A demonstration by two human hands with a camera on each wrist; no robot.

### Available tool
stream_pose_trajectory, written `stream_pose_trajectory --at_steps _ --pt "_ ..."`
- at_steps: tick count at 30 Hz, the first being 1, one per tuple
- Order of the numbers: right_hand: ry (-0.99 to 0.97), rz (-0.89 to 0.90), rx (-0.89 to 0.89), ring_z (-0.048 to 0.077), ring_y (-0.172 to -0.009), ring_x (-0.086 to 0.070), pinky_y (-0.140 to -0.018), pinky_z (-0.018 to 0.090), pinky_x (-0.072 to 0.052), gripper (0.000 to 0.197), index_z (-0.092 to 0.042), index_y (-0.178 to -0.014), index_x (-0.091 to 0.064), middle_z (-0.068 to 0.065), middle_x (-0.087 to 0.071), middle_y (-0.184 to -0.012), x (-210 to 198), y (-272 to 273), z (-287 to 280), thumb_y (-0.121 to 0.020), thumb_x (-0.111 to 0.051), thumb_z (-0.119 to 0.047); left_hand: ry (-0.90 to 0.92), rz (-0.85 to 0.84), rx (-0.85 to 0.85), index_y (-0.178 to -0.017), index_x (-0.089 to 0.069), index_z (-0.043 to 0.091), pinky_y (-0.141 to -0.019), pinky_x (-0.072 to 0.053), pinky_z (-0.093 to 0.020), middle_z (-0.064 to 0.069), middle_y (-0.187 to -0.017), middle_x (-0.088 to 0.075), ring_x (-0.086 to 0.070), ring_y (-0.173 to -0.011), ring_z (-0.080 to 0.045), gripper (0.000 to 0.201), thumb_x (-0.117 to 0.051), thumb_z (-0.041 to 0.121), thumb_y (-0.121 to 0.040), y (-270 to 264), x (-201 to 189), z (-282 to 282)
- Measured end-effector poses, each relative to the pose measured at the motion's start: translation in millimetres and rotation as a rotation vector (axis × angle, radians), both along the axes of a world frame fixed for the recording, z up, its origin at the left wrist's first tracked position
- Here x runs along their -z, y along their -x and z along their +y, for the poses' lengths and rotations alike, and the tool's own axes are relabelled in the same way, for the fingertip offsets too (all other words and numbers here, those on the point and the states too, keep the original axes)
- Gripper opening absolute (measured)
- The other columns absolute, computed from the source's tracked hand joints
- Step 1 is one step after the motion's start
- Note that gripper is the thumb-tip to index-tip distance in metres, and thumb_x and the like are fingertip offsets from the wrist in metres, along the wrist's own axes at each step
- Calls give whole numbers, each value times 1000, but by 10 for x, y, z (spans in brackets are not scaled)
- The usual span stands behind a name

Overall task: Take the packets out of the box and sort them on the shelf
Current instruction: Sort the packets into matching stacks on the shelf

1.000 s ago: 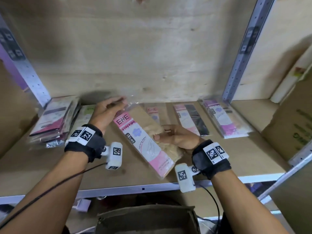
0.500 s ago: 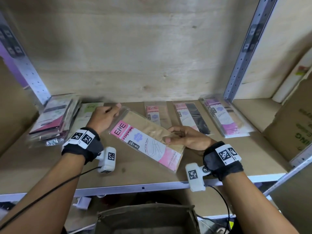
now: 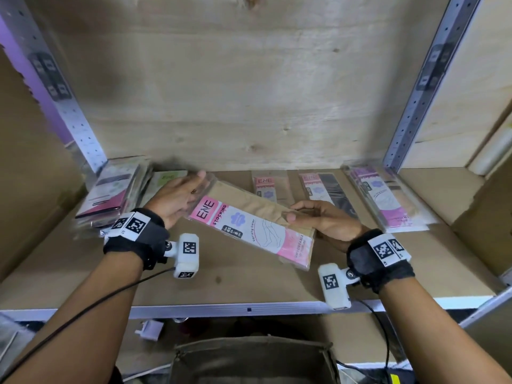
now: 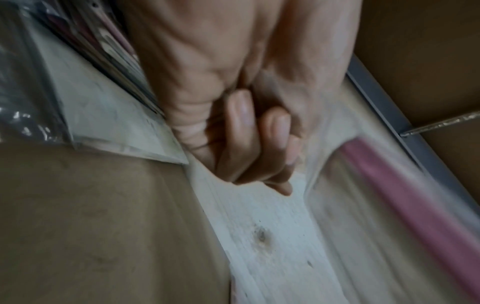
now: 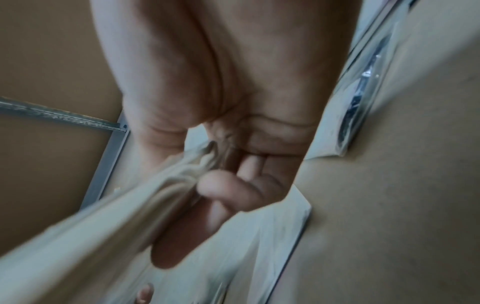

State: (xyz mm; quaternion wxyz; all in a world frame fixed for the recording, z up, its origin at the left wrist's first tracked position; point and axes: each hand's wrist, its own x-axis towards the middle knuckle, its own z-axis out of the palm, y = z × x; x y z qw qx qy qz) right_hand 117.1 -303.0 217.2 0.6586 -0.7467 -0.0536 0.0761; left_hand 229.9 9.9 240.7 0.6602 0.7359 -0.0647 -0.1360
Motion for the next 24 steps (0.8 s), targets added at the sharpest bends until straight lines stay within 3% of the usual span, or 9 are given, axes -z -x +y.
stream_pose_trajectory --at_steps 4,7,9,11,13,15,19,22,24 --pt "-35 -48 62 19 -93 -68 -83 22 -50 26 -9 -96 -73 9 -74 -100 4 14 -1 -76 -77 -25 -5 -37 -59 -118 -64 13 -86 -55 -45 -7 -107 -76 -75 -87 -24 51 -65 52 -85 -17 -7 4" --pt "-88 -34 34 29 -97 -61 -86 35 -45 35 0 -107 -67 19 -68 -105 -7 52 0 -80 -72 -22 19 -37 -100 -114 -67 15 -63 -52 -32 -6 -102 -77 -72 -79 -23 38 -60 46 -94 -36 9 13" --pt "-166 31 -8 35 -99 -50 -79 42 -41 41 3 -115 -61 24 -59 -108 -3 97 1 -81 -70 -18 62 -14 -91 -104 -69 21 -48 -41 -25 -4 -90 -77 -66 -62 -16 28 -61 46 -94 -41 3 56" --pt "-183 74 -46 37 -101 -45 -74 35 -46 45 4 -121 -57 22 -56 -109 -22 137 8 -82 -67 -16 136 10 -48 -99 -72 20 -36 -30 -21 -1 -79 -69 -49 -42 -8 28 -60 45 -95 -45 2 113" --pt "-158 69 -61 37 -99 -43 -71 30 -49 47 5 -126 -55 22 -55 -109 -43 156 9 -84 -65 -14 228 32 -9 -112 -72 18 -29 -22 -18 4 -67 -55 -33 -32 -3 32 -56 42 -98 -42 -2 144" --pt "-146 41 -47 37 -97 -43 -70 31 -47 40 6 -125 -56 23 -54 -108 -57 162 4 -88 -62 -8 281 56 16 -119 -68 24 -27 -19 -15 10 -56 -43 -28 -30 -2 30 -51 39 -100 -23 -22 136" --pt "-125 -4 -3 30 -84 -53 -61 22 -51 22 1 -115 -62 16 -64 -96 -77 167 -14 -93 -57 0 261 47 51 -86 -74 31 -27 -17 -14 12 -43 -36 -29 -28 0 31 -48 38 -102 40 -42 82" --pt "-123 -7 -8 25 -85 -59 -64 24 -50 21 -2 -114 -63 14 -67 -97 -88 168 2 -94 -56 0 274 32 55 -111 -69 31 -31 -26 -12 13 -44 -48 -36 -30 0 24 -46 35 -103 24 -20 102" --pt "-155 -4 -4 27 -91 -59 -71 29 -49 21 -3 -114 -64 14 -67 -101 -103 170 21 -94 -56 -1 283 38 30 -112 -66 32 -36 -34 -11 16 -57 -59 -42 -36 2 22 -47 35 -103 9 -2 108"
